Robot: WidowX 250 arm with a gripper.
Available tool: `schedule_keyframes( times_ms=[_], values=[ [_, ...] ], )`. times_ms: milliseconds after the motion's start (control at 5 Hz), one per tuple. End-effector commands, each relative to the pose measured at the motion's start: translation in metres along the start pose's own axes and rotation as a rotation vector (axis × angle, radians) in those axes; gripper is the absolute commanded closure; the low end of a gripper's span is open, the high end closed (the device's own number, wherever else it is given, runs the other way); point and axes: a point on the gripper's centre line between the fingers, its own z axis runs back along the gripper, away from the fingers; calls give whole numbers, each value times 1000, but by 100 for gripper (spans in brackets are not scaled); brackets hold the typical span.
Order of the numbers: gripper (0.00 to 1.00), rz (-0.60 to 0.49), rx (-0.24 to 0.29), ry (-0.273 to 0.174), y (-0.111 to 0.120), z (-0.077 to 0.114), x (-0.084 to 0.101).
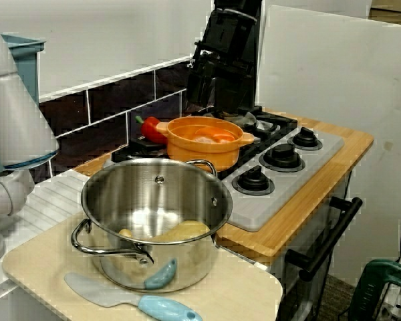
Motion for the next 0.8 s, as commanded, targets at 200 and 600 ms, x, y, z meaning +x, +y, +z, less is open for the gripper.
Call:
schedule_keyframes(
  times_ms=[200, 600],
  values=[
    [0, 72, 1, -10, 20, 15, -7],
    [0, 81, -7, 10, 24, 16, -14]
  ],
)
